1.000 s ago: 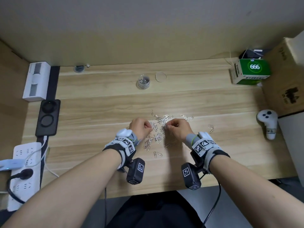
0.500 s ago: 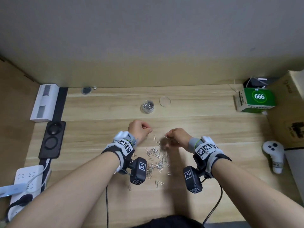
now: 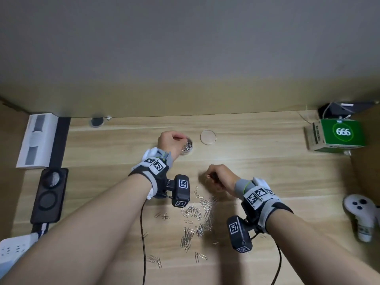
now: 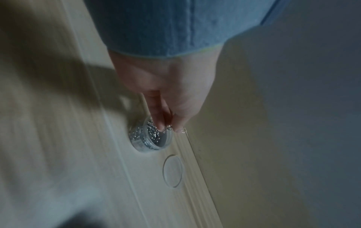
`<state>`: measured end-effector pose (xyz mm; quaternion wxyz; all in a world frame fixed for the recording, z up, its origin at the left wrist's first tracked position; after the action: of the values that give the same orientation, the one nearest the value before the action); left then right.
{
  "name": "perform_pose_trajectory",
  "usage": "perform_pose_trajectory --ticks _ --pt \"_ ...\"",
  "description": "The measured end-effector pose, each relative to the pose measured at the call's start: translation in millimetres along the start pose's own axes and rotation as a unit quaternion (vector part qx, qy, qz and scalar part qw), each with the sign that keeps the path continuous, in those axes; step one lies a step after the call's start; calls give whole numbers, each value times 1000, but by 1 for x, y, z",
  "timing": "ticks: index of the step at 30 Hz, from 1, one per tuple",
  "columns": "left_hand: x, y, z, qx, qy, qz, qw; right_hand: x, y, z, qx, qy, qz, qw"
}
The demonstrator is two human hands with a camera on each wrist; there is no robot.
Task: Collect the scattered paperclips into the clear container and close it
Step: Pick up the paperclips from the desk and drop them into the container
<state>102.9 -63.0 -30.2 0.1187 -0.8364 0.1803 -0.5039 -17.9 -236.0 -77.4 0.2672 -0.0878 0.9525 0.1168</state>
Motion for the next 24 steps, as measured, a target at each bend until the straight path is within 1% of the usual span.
perform_pose_trajectory --ticks 3,7,13,15,17,19,21,24 --pt "-8 4 6 -13 -8 18 1000 -10 -9 3 43 -26 4 999" --pt "-10 4 7 -36 2 -23 999 -29 -14 3 86 -68 -26 994" --pt "-6 2 7 -103 35 -88 990 -48 -9 1 102 -122 -45 986" --pt "-3 2 4 -106 46 -106 988 -51 -10 -1 104 -126 -54 985" --pt "-6 -5 1 -93 36 -133 986 -57 -7 -2 107 -128 -59 984" --pt "-13 -14 -2 -87 8 -149 985 -68 -3 -3 114 -134 -56 983" --pt "-20 -21 -6 -88 -18 -145 985 -83 3 -4 111 -147 -56 981" --pt "-27 -36 -10 -82 -38 -130 987 -112 18 -6 100 -169 -54 979"
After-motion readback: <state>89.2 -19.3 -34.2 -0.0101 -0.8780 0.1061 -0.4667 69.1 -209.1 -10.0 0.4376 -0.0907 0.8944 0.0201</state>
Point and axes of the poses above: each hand's wrist, its own z-axis towards the middle knuckle, its own y-axis out of the palm, x = y × z, the point moved 7 cm from there along z, towards the middle knuckle, and after that the axes turned 10 degrees about -x, right-handed, at the moved point
